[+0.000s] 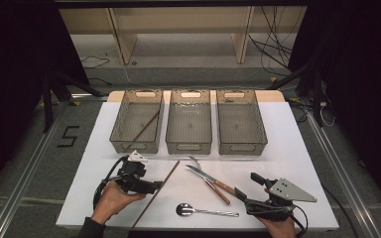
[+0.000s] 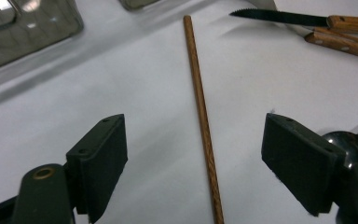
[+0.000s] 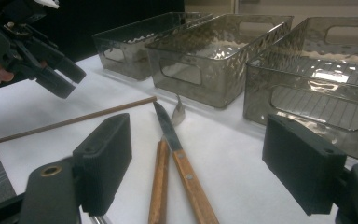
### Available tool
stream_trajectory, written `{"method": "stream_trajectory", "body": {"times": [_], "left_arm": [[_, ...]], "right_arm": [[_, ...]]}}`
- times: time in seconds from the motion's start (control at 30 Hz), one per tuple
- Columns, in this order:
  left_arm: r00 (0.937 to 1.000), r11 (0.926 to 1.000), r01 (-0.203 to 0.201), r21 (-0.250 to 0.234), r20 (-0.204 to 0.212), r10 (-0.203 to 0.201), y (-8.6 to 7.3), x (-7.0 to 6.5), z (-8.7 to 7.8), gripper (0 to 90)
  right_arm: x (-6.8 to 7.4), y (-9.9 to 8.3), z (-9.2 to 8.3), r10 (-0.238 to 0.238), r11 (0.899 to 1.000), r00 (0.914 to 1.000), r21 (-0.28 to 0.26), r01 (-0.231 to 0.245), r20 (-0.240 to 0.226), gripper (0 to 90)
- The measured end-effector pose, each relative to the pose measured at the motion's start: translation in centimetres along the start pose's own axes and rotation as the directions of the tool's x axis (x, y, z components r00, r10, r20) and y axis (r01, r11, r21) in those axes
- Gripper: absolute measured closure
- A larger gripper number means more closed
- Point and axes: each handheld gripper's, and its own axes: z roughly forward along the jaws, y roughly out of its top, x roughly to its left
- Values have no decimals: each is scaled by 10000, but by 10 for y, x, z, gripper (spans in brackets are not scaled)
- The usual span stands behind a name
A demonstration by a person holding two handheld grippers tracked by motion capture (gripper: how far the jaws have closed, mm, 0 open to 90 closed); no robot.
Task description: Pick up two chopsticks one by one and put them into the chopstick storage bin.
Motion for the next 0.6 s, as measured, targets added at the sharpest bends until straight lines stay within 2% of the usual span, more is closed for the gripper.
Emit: {"method": "stream_trajectory", "body": {"times": [0.23,0.6], "left_arm": [[10000,9997,-39,249,4,39,-5,-5,2,245],[9998,9956,-198,911,96,190,-12,-12,8,420]], "right_arm": [[0,0,0,13,10000,10000,11,-13,-11,245],[0,0,0,-6,10000,10000,31,6,-36,246]]}}
